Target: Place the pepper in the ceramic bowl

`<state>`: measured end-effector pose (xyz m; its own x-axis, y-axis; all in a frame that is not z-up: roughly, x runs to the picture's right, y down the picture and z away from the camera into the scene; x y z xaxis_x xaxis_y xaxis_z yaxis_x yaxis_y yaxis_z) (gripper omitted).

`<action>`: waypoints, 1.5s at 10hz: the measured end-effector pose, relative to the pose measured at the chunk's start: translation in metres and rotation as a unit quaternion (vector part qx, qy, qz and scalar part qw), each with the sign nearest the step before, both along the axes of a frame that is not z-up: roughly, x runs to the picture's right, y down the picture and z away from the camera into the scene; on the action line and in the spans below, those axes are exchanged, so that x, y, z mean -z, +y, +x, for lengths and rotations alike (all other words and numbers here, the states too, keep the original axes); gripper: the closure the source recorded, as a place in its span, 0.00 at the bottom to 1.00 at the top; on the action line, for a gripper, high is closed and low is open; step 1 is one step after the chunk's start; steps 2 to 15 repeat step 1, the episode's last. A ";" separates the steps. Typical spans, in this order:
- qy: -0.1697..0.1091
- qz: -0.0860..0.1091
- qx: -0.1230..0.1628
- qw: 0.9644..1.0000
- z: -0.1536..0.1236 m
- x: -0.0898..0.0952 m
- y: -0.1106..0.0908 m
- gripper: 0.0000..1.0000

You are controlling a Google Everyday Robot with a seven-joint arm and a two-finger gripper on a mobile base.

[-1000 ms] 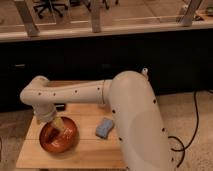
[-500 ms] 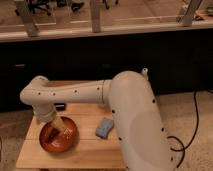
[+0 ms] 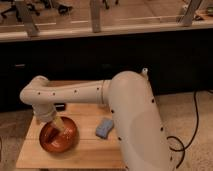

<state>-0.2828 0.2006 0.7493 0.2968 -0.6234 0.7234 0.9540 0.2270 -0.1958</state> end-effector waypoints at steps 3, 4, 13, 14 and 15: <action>-0.001 0.000 0.000 1.000 0.000 0.000 0.000 0.20; -0.001 0.000 0.000 1.000 0.000 0.000 0.000 0.20; -0.001 0.000 0.000 1.000 0.000 0.000 0.000 0.20; -0.001 0.000 0.000 1.000 0.000 0.000 0.000 0.20; -0.001 0.000 0.000 1.000 0.000 0.000 0.000 0.20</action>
